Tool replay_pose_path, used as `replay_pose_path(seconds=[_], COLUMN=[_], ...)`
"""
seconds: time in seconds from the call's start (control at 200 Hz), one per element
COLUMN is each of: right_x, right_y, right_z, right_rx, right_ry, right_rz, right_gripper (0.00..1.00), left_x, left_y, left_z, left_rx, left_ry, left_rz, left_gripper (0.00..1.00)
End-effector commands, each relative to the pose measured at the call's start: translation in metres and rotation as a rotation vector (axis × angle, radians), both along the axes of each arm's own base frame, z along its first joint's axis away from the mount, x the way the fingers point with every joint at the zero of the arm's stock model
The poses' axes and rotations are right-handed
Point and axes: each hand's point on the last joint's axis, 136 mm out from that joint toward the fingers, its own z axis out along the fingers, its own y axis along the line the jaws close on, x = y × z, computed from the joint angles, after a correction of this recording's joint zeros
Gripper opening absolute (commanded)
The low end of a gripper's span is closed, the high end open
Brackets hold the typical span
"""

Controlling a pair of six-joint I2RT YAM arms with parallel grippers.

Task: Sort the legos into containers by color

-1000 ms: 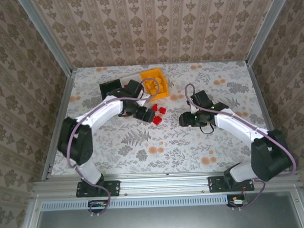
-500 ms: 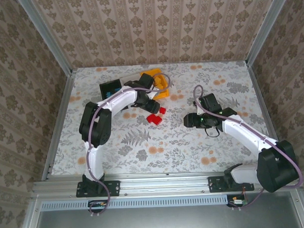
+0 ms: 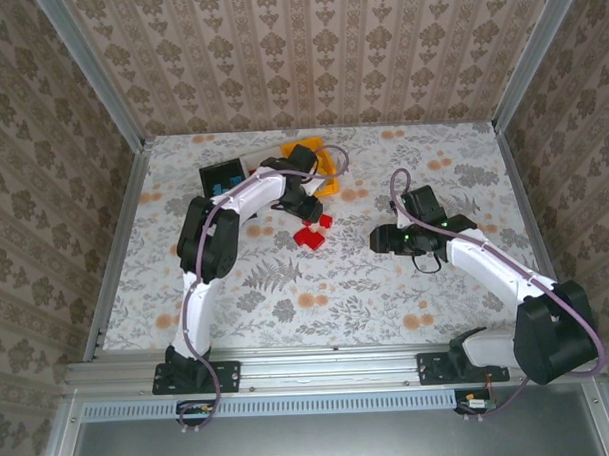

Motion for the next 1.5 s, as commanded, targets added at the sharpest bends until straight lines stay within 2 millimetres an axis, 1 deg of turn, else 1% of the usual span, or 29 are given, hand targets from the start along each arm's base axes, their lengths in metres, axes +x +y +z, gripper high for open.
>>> replay_pose_path(seconds=[0.0, 0.205, 0.275, 0.365, 0.445, 0.53, 0.595, 0.68, 0.755, 0.77, 0.785, 0.86, 0.905, 0.995, 1.07, 1.13, 1.24, 1.335, 1.34, 1.495], right_x=[0.0, 0.0, 0.0, 0.001, 0.001, 0.001, 0.002, 0.003, 0.003, 0.003, 0.003, 0.003, 0.003, 0.003, 0.002, 0.001, -0.002, -0.006, -0.006, -0.008], right_y=[0.002, 0.001, 0.001, 0.0, 0.0, 0.0, 0.001, 0.002, 0.004, 0.005, 0.005, 0.006, 0.007, 0.009, 0.009, 0.009, 0.006, 0.003, 0.003, 0.0], right_z=[-0.002, -0.001, 0.0, 0.0, -0.001, -0.002, -0.002, -0.005, -0.008, -0.008, -0.009, -0.011, -0.012, -0.013, -0.015, -0.015, -0.017, -0.019, -0.019, -0.02], right_rx=[0.021, 0.025, 0.023, 0.024, 0.024, 0.025, 0.031, 0.038, 0.047, 0.05, 0.051, 0.061, 0.068, 0.081, 0.085, 0.085, 0.073, 0.059, 0.058, 0.042], right_ry=[0.002, 0.003, -0.003, -0.007, -0.003, -0.003, -0.005, 0.0, 0.006, 0.007, 0.008, 0.013, 0.017, 0.021, 0.025, 0.028, 0.036, 0.04, 0.041, 0.042], right_rz=[0.009, 0.005, 0.002, -0.001, -0.002, -0.004, -0.006, -0.008, -0.005, -0.005, -0.005, -0.007, -0.007, -0.01, -0.012, -0.012, -0.016, -0.018, -0.018, -0.019], right_gripper=[0.62, 0.63, 0.63, 0.63, 0.63, 0.63, 0.63, 0.63, 0.63, 0.63, 0.63, 0.63, 0.63, 0.63, 0.63, 0.63, 0.63, 0.63, 0.63, 0.63], left_x=[-0.006, -0.007, -0.008, -0.008, -0.011, -0.015, -0.017, -0.014, -0.006, -0.006, 0.001, 0.017, 0.026, 0.046, 0.065, 0.081, 0.104, 0.119, 0.121, 0.13], left_y=[0.002, 0.003, 0.004, 0.005, 0.005, 0.006, 0.011, 0.022, 0.038, 0.038, 0.051, 0.073, 0.086, 0.106, 0.114, 0.119, 0.119, 0.114, 0.114, 0.106], left_z=[-0.007, -0.011, -0.007, 0.006, 0.026, 0.053, 0.075, 0.106, 0.134, 0.138, 0.143, 0.164, 0.169, 0.17, 0.166, 0.159, 0.144, 0.13, 0.133, 0.109], left_rx=[0.03, 0.03, 0.028, 0.006, -0.033, -0.088, -0.149, -0.262, -0.383, -0.403, -0.424, -0.5, -0.503, -0.472, -0.466, -0.458, -0.425, -0.4, -0.403, -0.338], left_ry=[0.027, 0.035, 0.031, 0.016, -0.002, -0.033, -0.043, -0.048, -0.059, -0.059, -0.066, -0.093, -0.109, -0.119, -0.114, -0.104, -0.089, -0.071, -0.077, -0.057], left_rz=[-0.019, -0.014, -0.008, 0.006, 0.017, 0.028, 0.057, 0.126, 0.214, 0.225, 0.265, 0.349, 0.384, 0.433, 0.458, 0.476, 0.484, 0.482, 0.48, 0.461], left_gripper=[0.43, 0.32, 0.28, 0.25, 0.24, 0.24, 0.24, 0.24, 0.25, 0.25, 0.24, 0.25, 0.25, 0.25, 0.25, 0.25, 0.25, 0.25, 0.25, 0.25])
